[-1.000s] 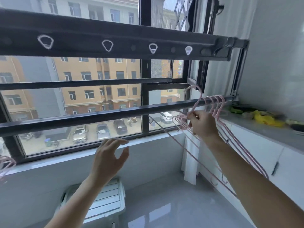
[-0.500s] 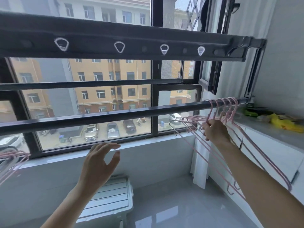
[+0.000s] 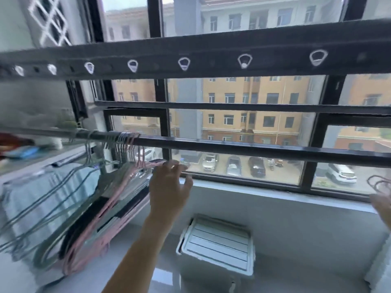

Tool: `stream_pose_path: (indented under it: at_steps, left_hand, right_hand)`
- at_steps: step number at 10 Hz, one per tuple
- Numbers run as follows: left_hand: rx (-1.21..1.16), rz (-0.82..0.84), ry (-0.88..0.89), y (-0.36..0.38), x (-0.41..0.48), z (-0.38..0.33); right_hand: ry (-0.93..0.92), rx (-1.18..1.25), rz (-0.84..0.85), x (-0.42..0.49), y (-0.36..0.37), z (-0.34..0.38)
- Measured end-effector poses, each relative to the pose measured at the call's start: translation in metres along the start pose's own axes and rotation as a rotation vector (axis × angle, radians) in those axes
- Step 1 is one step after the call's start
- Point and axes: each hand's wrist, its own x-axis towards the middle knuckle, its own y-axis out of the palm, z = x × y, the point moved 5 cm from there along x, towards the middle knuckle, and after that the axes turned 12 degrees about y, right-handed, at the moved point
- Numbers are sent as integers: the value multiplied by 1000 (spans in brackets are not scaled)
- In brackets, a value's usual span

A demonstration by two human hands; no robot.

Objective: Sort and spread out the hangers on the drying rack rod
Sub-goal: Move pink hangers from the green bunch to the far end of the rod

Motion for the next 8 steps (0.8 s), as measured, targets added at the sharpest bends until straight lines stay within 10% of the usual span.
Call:
stream_pose_path:
  at_steps: [3,8]
  left_hand:
    - [391,159,-303,-47,-25,72]
    - [425,260,-255,-39,-13,72]
  right_hand:
    - [-34,38,369,-172,19,134]
    - [-161,60,366,-195,20,167]
